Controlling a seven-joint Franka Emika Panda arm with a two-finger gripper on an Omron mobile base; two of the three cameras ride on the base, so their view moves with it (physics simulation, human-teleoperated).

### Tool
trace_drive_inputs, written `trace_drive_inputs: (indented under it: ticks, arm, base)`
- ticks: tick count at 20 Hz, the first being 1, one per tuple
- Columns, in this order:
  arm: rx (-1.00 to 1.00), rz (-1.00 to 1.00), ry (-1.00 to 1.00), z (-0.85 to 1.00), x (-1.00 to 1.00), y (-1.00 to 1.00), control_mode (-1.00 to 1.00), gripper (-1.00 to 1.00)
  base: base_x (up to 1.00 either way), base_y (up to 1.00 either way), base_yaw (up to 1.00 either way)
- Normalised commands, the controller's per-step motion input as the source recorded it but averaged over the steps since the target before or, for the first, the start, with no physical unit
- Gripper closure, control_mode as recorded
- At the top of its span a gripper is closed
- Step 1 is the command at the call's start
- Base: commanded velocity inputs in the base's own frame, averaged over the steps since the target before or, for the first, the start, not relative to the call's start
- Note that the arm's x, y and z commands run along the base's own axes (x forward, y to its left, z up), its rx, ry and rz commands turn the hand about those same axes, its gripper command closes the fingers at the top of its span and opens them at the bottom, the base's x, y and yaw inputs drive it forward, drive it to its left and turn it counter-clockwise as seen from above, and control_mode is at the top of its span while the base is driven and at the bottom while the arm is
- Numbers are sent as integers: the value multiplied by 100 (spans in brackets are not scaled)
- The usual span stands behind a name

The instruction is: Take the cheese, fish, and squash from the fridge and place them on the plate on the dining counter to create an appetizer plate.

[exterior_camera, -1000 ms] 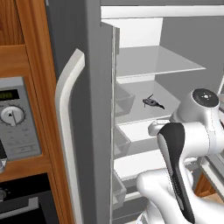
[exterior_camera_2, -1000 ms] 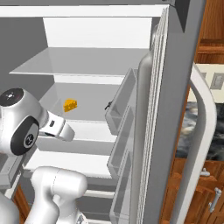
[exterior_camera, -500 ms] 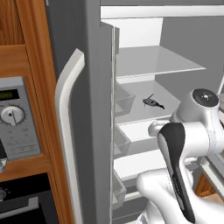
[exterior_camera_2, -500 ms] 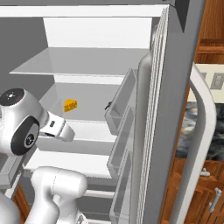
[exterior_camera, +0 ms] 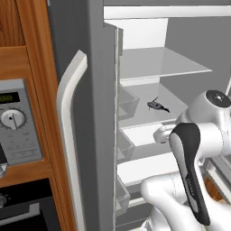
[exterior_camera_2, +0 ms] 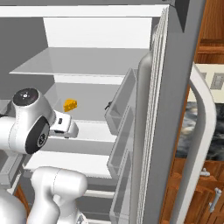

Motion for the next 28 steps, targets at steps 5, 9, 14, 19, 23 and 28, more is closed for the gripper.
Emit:
trace_drive_inputs:
  ticks: [5, 9, 14, 19, 23, 28]
  arm:
    - [0, 12, -1, 0, 22, 23, -100, -100]
    - [0, 0, 0, -2, 43, 28, -100, -100]
    - [1, 0, 0, 0, 49, 24, -100, -100]
    - [1, 0, 0, -4, 44, 24, -100, -100]
    - [0, 3, 0, -5, 43, 16, -100, -100]
    - [0, 3, 0, -14, 45, 21, -100, -100]
  base:
    - [0, 0, 0]
    - [0, 0, 0]
    - [0, 0, 0]
    - [0, 0, 0]
    - [0, 0, 0]
    - [0, 0, 0]
